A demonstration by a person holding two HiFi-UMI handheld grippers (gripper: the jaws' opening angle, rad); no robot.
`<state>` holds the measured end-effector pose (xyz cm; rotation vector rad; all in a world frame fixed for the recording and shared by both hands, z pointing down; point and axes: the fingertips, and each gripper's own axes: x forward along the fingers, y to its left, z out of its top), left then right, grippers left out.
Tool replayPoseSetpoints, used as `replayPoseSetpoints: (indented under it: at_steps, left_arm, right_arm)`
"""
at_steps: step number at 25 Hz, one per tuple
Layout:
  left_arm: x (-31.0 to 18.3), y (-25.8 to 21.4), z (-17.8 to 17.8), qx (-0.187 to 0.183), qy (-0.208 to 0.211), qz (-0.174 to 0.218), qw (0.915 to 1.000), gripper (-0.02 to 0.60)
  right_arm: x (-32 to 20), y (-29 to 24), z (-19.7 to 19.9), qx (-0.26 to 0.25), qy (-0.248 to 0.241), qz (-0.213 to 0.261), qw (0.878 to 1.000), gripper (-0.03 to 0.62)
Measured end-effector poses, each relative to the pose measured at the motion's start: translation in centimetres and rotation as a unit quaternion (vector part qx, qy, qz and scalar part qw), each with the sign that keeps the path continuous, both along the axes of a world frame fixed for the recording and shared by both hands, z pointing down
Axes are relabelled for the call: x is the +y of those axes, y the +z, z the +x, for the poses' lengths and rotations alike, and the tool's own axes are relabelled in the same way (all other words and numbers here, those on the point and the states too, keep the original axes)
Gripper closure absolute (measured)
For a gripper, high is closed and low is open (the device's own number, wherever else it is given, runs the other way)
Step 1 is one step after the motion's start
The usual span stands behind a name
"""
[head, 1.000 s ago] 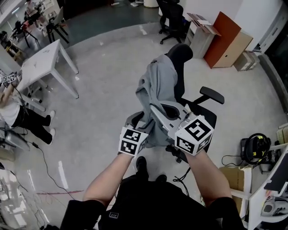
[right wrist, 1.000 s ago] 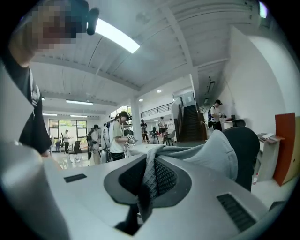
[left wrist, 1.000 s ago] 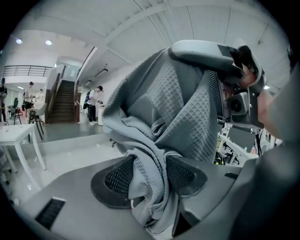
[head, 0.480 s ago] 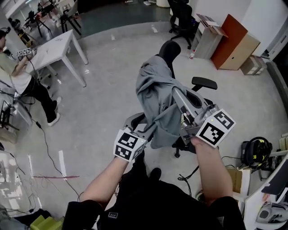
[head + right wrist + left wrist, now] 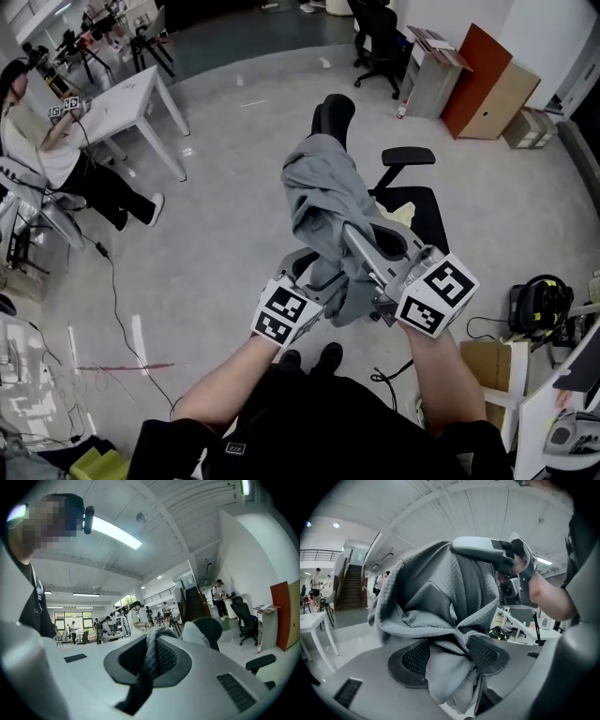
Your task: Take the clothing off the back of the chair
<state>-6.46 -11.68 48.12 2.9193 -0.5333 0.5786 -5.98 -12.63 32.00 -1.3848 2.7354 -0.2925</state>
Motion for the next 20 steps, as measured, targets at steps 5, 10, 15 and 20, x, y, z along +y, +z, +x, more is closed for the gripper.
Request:
replayPoseSetpoints:
  at_steps: [5,10,15,20]
  left_arm:
    - [1.7,-0.9,-2.3,0.031,0.026,-0.011,0.9991,0.323]
    - [-2.0,-1.8,-7.0,0.031,-0.026,0.015,0.9991,0.345]
    - [-4.5,-3.5,-8.9,0.019,-0.018,0.058,0.9980,0.333]
    - [-1.7,-5.0,-7.8,0.048,0.037,0.065,0.9961,0.344]
  right_arm:
    - [2.6,0.8,-1.0,0.001,0.020,-0.007,1.000,0.565]
    - [4.9,1.7,-4.0,0.003,0.021,-0.006,1.000,0.566]
    - [6.4,1.9,-5.4,-0.014,0.053,-0.012,0.998,0.565]
    - [9.5,-0.3,-6.6,-0.017,0.068,0.016,0.997,0.566]
